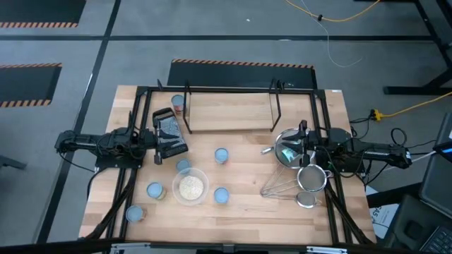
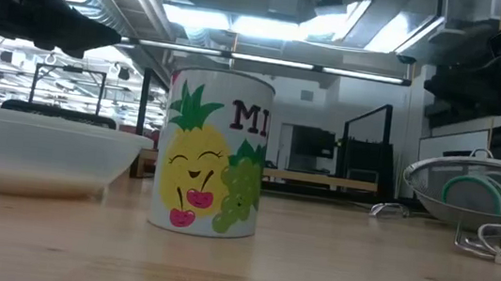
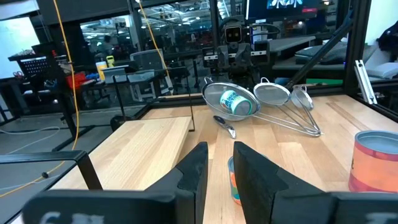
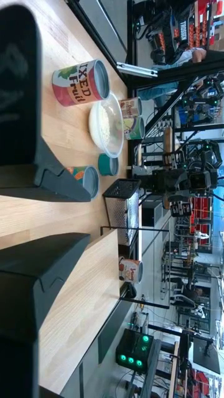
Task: Pick and place cans onto a shelf
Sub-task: Put the orange spaghetti sauce can on the shelf
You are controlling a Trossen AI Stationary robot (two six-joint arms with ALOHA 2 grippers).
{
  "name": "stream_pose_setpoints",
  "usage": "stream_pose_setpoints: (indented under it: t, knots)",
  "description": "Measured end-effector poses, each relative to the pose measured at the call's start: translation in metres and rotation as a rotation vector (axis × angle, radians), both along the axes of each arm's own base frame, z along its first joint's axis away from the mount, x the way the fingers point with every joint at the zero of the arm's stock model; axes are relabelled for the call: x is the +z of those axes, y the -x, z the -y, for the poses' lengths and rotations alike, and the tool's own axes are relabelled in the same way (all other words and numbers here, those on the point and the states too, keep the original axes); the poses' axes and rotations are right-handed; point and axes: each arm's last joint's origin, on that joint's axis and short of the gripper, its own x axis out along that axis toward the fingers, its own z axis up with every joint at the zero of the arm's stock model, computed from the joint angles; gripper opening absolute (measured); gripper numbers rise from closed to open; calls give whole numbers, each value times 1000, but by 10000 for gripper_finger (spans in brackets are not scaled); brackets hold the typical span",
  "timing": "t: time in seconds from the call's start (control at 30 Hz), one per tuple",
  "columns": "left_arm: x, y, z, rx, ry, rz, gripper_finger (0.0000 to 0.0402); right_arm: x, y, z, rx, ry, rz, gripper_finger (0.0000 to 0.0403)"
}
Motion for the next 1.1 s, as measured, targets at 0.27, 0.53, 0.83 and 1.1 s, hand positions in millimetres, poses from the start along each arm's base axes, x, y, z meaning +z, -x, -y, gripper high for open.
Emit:
stream_pose_setpoints:
  t: [0.27,0.53,0.83,1.1]
  knots:
    - [12,1,0,10,7,123,69,0,0,0,0,0,0,95]
    - [29,7,-3,99,39,310,69,0,0,0,0,0,1,95]
    - [46,11,-8,278,105,330,69,0,0,0,0,0,1,95]
    - [70,11,-18,476,62,162,69,0,0,0,0,0,1,95]
